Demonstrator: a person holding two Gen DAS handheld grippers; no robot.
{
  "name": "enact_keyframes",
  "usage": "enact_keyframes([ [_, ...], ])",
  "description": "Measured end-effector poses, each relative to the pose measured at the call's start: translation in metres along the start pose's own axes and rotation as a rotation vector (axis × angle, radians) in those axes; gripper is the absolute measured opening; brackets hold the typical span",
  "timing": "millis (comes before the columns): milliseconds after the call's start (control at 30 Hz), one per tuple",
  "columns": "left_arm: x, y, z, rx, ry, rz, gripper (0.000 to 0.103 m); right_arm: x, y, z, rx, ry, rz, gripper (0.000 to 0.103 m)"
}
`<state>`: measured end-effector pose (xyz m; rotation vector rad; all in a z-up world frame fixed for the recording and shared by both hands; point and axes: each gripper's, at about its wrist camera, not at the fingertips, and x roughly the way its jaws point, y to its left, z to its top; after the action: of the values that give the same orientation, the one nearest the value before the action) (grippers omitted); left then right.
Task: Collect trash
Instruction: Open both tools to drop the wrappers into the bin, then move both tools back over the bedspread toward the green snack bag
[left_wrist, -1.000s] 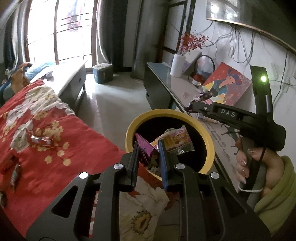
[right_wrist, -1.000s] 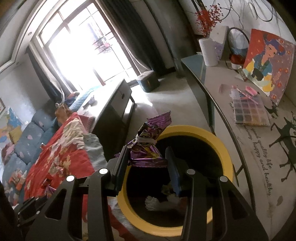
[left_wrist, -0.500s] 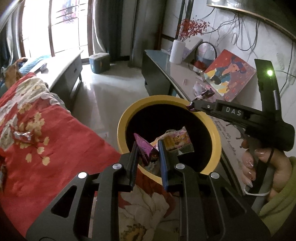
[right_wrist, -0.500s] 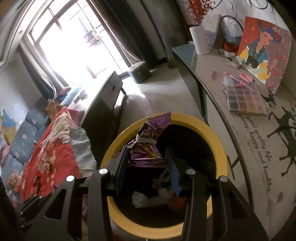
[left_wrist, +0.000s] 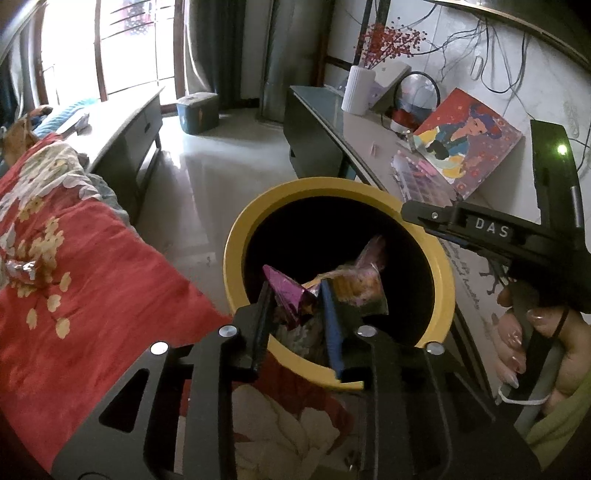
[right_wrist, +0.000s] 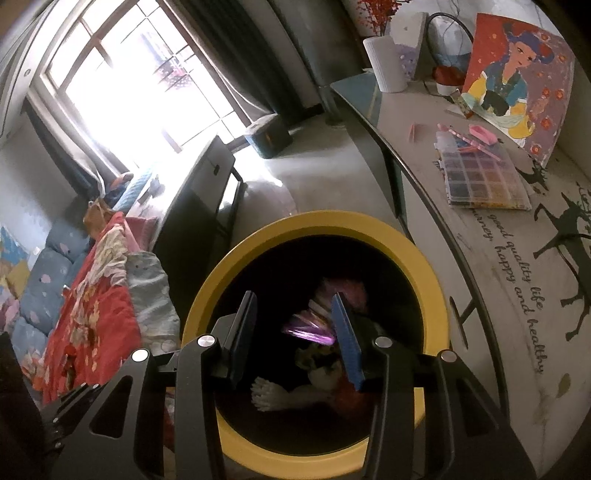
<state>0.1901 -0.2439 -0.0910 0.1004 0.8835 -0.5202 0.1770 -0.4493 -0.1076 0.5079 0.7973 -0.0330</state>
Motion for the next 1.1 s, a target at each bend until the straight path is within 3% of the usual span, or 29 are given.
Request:
enact_keyframes([
  [67,0.000,-0.001,0.001,-0.003,-0.004,-0.004,0.044,-0.002,0.000,0.001,0.000,-0.007,0.001,0.048],
  [200,-0.005,-0.001,0.002,-0.013,-0.019,-0.015,0.056,-0.008,0.001,0.003,0.005,-0.023,0.000,0.058],
  [433,-0.019,0.004,0.005,-0.059,-0.051,-0.035,0.092,-0.019,0.004,0.007,0.005,-0.058,-0.011,0.072],
  [700,-0.039,0.010,0.008,-0.084,-0.087,-0.003,0.092,-0.029,0.014,0.010,-0.011,-0.083,-0.012,0.080],
  [1100,-0.079,0.029,0.004,-0.146,-0.158,0.059,0.092,-0.049,0.045,0.010,-0.063,-0.121,0.027,0.081],
])
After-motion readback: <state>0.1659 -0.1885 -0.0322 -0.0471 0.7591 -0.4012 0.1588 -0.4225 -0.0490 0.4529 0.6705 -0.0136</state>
